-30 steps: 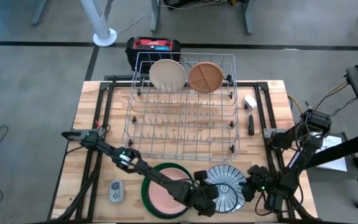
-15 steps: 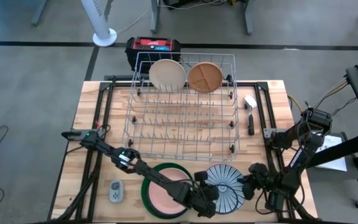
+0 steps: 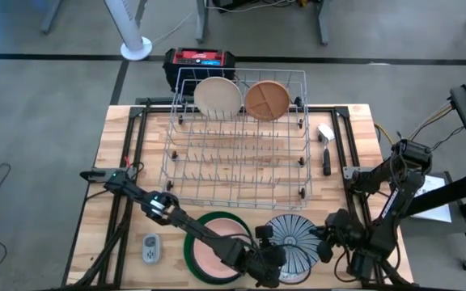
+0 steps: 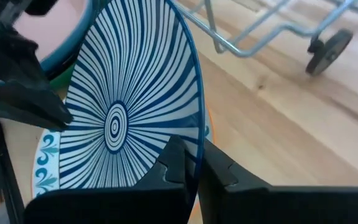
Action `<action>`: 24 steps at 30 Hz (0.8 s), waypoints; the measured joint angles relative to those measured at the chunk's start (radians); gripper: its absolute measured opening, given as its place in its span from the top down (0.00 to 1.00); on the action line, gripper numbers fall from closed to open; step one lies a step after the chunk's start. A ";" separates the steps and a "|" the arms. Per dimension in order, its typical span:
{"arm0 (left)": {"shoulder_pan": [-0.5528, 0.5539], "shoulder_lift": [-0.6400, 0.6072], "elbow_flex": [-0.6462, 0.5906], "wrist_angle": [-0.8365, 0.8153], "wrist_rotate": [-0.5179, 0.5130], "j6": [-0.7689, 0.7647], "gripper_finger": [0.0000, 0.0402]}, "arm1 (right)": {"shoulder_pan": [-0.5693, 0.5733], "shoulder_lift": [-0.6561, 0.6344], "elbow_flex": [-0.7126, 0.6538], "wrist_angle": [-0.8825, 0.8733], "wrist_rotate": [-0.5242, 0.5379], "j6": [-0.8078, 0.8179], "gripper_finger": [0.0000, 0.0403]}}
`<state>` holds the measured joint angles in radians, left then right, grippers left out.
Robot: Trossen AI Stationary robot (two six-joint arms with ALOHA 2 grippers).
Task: Sort dishes
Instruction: Put the blue patterned plate into the dish rack
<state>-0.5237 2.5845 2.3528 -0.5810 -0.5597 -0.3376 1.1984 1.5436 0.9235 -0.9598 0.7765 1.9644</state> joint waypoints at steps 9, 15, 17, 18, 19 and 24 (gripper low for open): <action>-0.040 -0.092 0.002 0.030 -0.072 0.055 0.94 | 0.000 0.007 0.102 -0.127 0.005 -0.097 1.00; -0.043 -0.146 0.003 -0.111 -0.144 -0.014 0.94 | 0.001 0.011 0.162 -0.174 0.006 -0.166 1.00; -0.043 -0.157 0.003 -0.186 -0.166 -0.047 0.94 | 0.001 0.011 0.184 -0.178 0.006 -0.190 1.00; -0.042 -0.162 0.003 -0.221 -0.167 -0.066 0.94 | 0.001 0.012 0.192 -0.181 0.005 -0.201 1.00; -0.040 -0.168 0.003 -0.251 -0.164 -0.087 0.94 | 0.001 0.016 0.202 -0.187 0.006 -0.212 1.00; -0.039 -0.179 0.003 -0.347 -0.116 -0.120 0.93 | 0.000 0.029 0.243 -0.226 0.013 -0.232 1.00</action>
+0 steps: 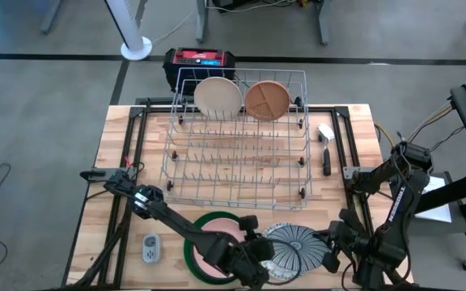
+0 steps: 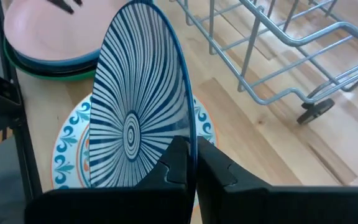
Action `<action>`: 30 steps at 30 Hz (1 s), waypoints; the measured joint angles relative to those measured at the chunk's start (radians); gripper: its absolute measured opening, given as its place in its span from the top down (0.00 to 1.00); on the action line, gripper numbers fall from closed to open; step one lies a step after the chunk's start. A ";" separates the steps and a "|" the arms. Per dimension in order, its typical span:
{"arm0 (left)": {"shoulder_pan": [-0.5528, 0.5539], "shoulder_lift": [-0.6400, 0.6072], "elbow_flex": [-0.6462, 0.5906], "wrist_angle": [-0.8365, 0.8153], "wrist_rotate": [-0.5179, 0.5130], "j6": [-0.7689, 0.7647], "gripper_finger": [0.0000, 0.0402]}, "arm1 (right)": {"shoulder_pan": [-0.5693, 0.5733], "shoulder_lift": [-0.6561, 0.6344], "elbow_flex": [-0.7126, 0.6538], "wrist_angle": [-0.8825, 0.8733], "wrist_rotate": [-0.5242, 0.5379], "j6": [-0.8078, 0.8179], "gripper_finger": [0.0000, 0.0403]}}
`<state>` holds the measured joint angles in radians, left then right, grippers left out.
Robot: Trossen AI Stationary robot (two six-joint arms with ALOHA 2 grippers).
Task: Sort dishes
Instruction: Put the blue patterned plate into the dish rack
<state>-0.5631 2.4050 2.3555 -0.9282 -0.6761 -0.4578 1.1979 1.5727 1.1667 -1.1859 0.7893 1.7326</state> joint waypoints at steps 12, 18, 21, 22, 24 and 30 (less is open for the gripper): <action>0.024 -0.003 0.000 -0.055 0.004 -0.050 0.59 | 0.000 0.003 0.005 0.000 0.019 -0.029 1.00; 0.045 0.001 -0.008 -0.052 0.007 -0.039 0.43 | 0.000 0.003 0.018 -0.002 0.047 -0.070 1.00; 0.051 0.011 -0.009 -0.045 0.011 -0.012 0.39 | 0.000 0.003 0.025 -0.002 0.065 -0.097 1.00; 0.052 0.014 -0.009 -0.042 0.014 -0.007 0.38 | -0.001 0.003 0.026 -0.003 0.067 -0.106 1.00; 0.053 0.018 -0.009 -0.038 0.030 0.000 0.37 | -0.007 0.003 0.031 -0.002 0.071 -0.127 1.00; 0.058 0.020 -0.014 0.046 0.075 0.080 0.37 | -0.029 0.003 0.034 0.015 0.112 -0.217 1.00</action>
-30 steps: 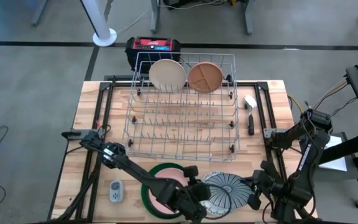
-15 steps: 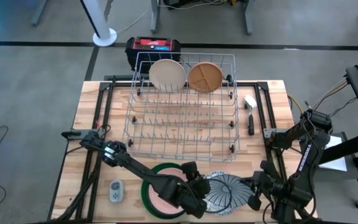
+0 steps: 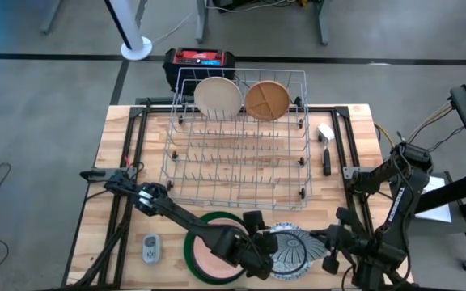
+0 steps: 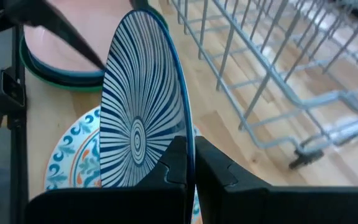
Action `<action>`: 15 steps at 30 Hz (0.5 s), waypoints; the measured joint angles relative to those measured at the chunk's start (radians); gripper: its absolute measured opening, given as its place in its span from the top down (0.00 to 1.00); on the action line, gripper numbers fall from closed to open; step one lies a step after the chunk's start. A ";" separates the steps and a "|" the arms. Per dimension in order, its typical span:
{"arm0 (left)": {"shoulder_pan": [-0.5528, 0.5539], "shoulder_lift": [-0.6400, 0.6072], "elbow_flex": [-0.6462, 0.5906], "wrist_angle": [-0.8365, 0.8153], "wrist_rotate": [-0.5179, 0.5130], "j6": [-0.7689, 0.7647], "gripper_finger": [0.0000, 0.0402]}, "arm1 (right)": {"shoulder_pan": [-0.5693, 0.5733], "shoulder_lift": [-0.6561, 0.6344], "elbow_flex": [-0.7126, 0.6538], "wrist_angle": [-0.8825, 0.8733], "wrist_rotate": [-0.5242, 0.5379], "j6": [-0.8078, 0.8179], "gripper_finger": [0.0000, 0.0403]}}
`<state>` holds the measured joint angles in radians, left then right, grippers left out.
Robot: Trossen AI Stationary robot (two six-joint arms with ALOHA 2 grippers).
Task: Sort dishes
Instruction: Put the blue patterned plate into the dish rack
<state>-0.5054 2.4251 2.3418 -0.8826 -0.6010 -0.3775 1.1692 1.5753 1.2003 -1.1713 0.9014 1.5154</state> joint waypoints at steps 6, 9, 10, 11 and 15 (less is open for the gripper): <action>0.006 0.000 -0.001 0.040 0.010 0.036 0.37 | -0.008 0.000 0.000 0.060 0.078 -0.129 1.00; 0.007 0.000 -0.001 0.037 0.006 0.037 0.41 | -0.007 0.000 0.004 0.081 0.105 -0.186 1.00; 0.007 0.000 -0.001 0.037 -0.002 0.038 0.43 | -0.008 0.000 0.004 0.093 0.109 -0.212 1.00; 0.007 0.000 -0.001 0.037 -0.007 0.040 0.45 | -0.007 0.000 0.003 0.108 0.114 -0.237 1.00; 0.005 0.000 -0.001 0.039 -0.005 0.053 0.61 | -0.008 0.000 0.003 0.132 0.123 -0.301 1.00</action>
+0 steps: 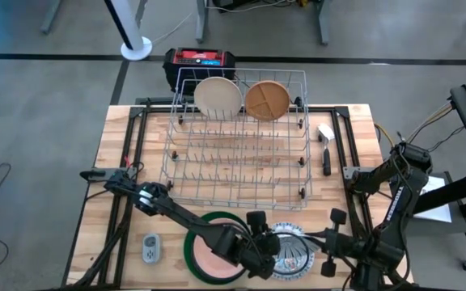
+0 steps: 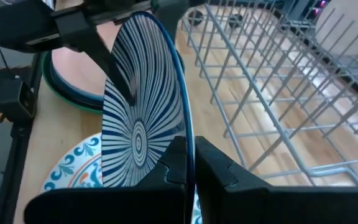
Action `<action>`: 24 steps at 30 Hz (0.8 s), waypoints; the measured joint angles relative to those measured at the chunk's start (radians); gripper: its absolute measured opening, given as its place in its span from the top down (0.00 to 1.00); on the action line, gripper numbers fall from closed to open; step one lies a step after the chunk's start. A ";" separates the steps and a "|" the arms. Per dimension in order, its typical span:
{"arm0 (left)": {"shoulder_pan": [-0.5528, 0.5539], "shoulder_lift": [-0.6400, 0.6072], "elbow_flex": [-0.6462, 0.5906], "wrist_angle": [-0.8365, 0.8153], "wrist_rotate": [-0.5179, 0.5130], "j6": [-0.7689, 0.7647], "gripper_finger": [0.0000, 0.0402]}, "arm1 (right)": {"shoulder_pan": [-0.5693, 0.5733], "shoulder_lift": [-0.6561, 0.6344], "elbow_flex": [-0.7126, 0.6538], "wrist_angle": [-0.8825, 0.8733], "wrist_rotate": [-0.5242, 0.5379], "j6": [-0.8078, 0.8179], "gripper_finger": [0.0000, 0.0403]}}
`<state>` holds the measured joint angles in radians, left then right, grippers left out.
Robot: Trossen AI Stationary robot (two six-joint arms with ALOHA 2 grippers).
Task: Sort dishes
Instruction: Put the blue patterned plate into the dish rack
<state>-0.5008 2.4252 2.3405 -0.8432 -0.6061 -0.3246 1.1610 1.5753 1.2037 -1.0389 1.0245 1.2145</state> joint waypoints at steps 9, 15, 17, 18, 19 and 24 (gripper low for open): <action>0.005 0.000 0.000 -0.003 -0.003 -0.042 0.92 | 0.001 0.000 -0.001 -0.013 0.006 -0.022 0.99; -0.001 0.001 0.000 -0.001 -0.035 -0.014 0.92 | 0.001 -0.001 -0.001 0.006 -0.028 0.074 0.90; -0.002 0.003 -0.001 -0.001 -0.044 0.000 0.92 | 0.001 -0.003 0.000 0.017 -0.067 0.107 0.83; -0.003 0.003 -0.001 0.000 -0.048 0.006 0.92 | 0.001 -0.003 0.001 0.019 -0.092 0.119 0.80; -0.004 0.003 -0.001 -0.001 -0.051 0.009 0.92 | 0.001 -0.004 0.002 0.019 -0.121 0.130 0.76; -0.007 0.010 -0.001 0.004 -0.054 0.010 0.92 | 0.002 -0.004 0.002 0.011 -0.220 0.163 0.60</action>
<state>-0.5079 2.4351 2.3394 -0.8387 -0.6601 -0.3149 1.1629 1.5711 1.2056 -1.0278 0.8045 1.3777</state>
